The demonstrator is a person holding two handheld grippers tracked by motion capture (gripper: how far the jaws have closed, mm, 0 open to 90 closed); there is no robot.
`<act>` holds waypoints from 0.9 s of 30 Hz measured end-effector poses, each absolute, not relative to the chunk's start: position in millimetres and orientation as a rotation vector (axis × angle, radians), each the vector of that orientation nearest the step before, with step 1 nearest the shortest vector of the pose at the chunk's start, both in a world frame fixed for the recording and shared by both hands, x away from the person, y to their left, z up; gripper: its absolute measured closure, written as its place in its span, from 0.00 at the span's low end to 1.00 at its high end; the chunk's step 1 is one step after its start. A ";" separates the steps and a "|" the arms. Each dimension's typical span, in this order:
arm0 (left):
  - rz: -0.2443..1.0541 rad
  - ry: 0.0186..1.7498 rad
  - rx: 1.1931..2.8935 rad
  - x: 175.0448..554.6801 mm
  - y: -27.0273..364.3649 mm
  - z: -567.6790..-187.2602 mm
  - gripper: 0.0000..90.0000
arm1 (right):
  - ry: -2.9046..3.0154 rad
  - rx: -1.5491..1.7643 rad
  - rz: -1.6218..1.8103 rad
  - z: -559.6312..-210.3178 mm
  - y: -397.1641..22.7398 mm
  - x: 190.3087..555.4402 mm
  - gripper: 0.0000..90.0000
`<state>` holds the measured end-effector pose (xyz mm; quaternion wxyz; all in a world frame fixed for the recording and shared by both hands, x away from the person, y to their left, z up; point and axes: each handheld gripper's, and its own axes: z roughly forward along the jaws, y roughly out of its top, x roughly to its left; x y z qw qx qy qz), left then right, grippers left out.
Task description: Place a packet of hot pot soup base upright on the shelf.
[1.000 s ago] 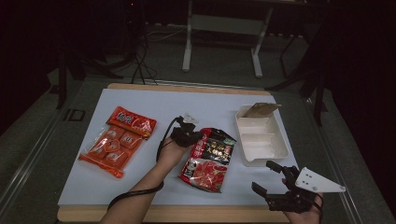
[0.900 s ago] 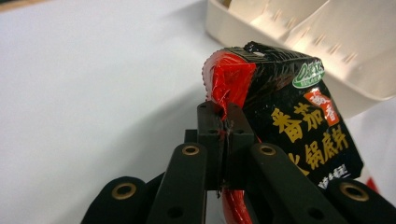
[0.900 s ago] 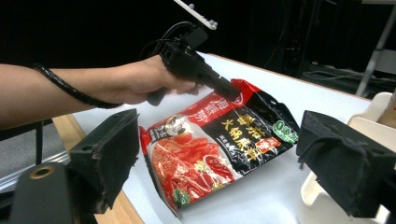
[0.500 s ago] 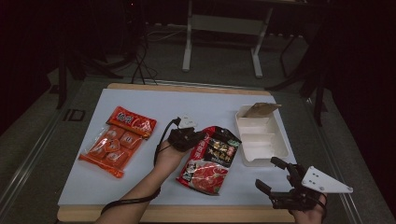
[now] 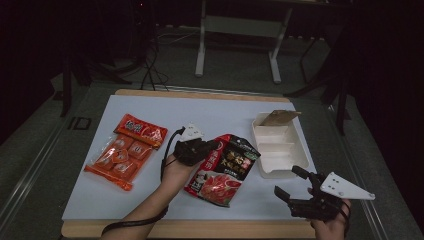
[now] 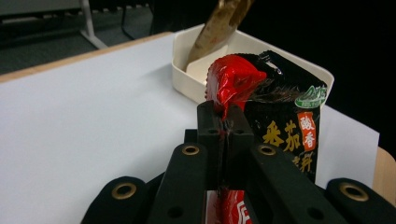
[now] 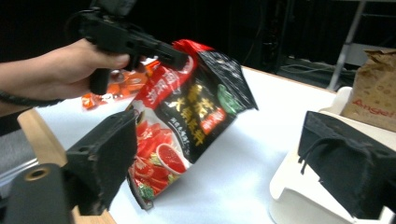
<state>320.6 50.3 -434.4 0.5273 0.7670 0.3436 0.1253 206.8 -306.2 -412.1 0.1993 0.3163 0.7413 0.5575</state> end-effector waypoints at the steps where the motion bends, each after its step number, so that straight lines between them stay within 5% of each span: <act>1: 0.300 0.815 1.825 319.7 51.5 -433.7 0.99 | 2.071 0.896 1.561 -412.0 -305.2 207.4 0.12; 27: 0.175 0.725 1.506 294.7 79.0 -417.5 0.99 | 2.120 0.857 1.664 -390.4 -254.7 255.4 0.29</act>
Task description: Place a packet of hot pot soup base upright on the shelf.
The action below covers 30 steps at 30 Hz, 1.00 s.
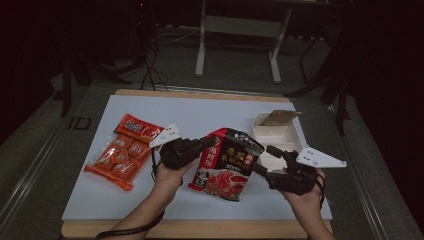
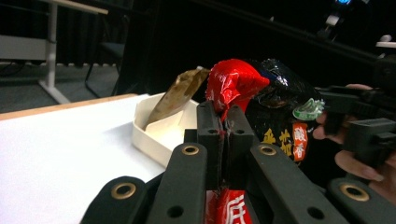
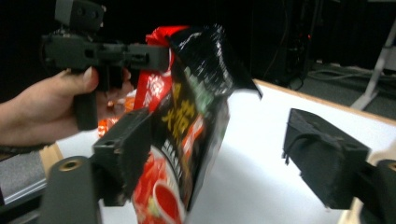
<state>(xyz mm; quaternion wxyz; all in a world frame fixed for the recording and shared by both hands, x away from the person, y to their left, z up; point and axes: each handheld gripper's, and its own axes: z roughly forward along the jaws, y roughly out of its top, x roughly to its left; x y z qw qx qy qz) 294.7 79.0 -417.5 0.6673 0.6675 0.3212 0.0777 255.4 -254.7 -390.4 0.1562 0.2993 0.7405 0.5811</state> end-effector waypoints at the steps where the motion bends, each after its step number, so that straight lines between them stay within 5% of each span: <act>1: 0.176 0.724 1.509 294.2 78.7 -417.1 0.99 | 2.131 0.852 1.680 -388.4 -252.4 257.4 0.32; 17: 0.201 0.688 1.440 284.4 77.7 -413.8 0.98 | 2.167 0.817 1.776 -382.7 -236.3 266.1 0.76; 30: 0.164 0.680 1.441 288.1 84.1 -419.0 0.98 | 2.173 0.853 1.800 -374.6 -233.1 271.9 0.85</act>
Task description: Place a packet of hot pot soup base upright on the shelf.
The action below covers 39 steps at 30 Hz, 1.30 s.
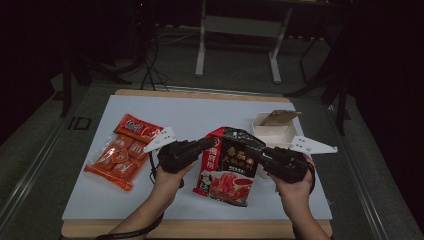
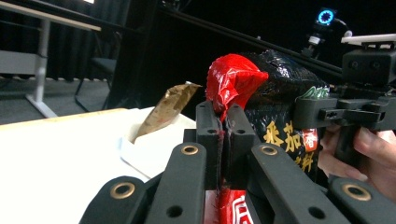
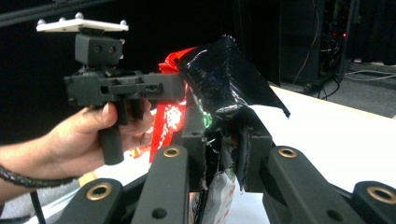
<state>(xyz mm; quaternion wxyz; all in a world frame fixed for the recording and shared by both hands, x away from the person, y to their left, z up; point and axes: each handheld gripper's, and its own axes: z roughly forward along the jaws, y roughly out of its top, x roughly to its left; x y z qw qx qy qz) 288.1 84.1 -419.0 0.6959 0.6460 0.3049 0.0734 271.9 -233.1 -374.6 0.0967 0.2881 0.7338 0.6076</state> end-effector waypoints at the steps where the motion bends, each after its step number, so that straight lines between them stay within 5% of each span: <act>1: 0.175 0.667 1.440 287.7 84.6 -418.8 0.97 | 2.182 0.840 1.782 -372.8 -232.2 271.3 0.85; 12: 0.154 0.612 1.496 287.9 90.1 -408.3 0.85 | 2.213 0.737 1.755 -355.3 -236.2 271.2 0.86; 20: 0.224 0.688 1.501 283.2 103.8 -402.3 0.44 | 2.200 0.697 1.765 -350.1 -242.2 275.7 0.86; 25: 0.244 0.681 1.500 279.0 115.9 -402.9 0.26 | 2.174 0.687 1.777 -347.9 -248.9 282.4 0.86; 34: 0.300 0.738 1.605 262.0 127.6 -425.4 0.03 | 2.126 0.709 1.789 -340.2 -264.4 298.0 0.86; 39: 0.336 0.749 1.623 256.3 132.3 -433.6 0.03 | 2.103 0.737 1.769 -336.1 -274.2 307.4 0.86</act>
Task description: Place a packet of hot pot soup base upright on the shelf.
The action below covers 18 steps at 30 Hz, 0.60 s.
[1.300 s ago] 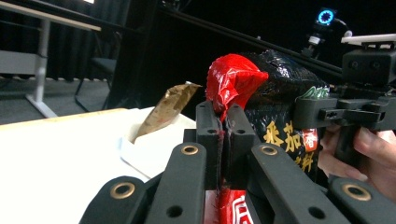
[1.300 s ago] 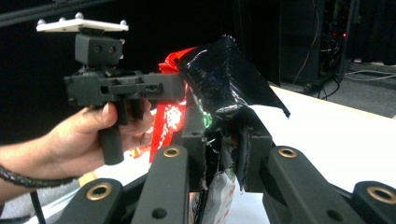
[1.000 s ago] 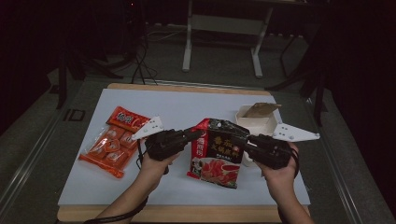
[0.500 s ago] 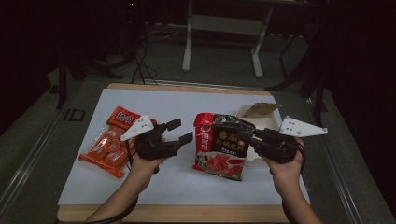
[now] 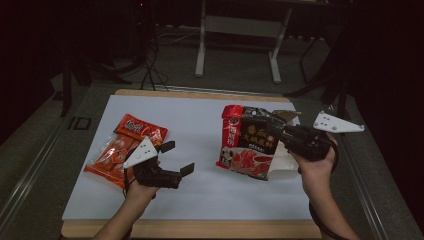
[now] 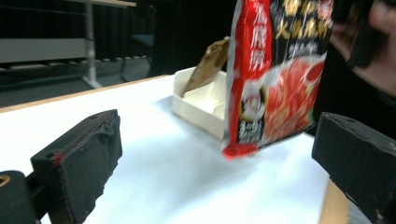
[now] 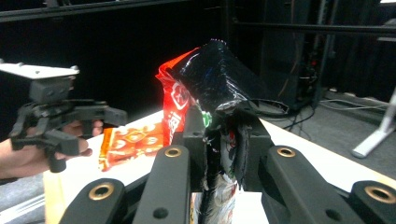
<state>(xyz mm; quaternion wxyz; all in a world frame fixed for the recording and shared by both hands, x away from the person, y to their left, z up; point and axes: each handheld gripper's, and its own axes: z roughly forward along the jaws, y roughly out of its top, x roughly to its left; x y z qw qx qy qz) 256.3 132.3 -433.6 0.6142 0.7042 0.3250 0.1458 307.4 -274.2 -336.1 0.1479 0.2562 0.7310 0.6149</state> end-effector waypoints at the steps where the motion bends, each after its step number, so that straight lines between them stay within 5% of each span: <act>1: 0.332 0.747 1.622 255.4 133.5 -435.1 0.03 | 2.098 0.739 1.768 -335.6 -275.6 308.7 0.86; 18: 0.402 0.727 1.744 222.0 146.1 -471.8 0.03 | 2.009 0.821 1.706 -328.7 -310.8 341.3 0.86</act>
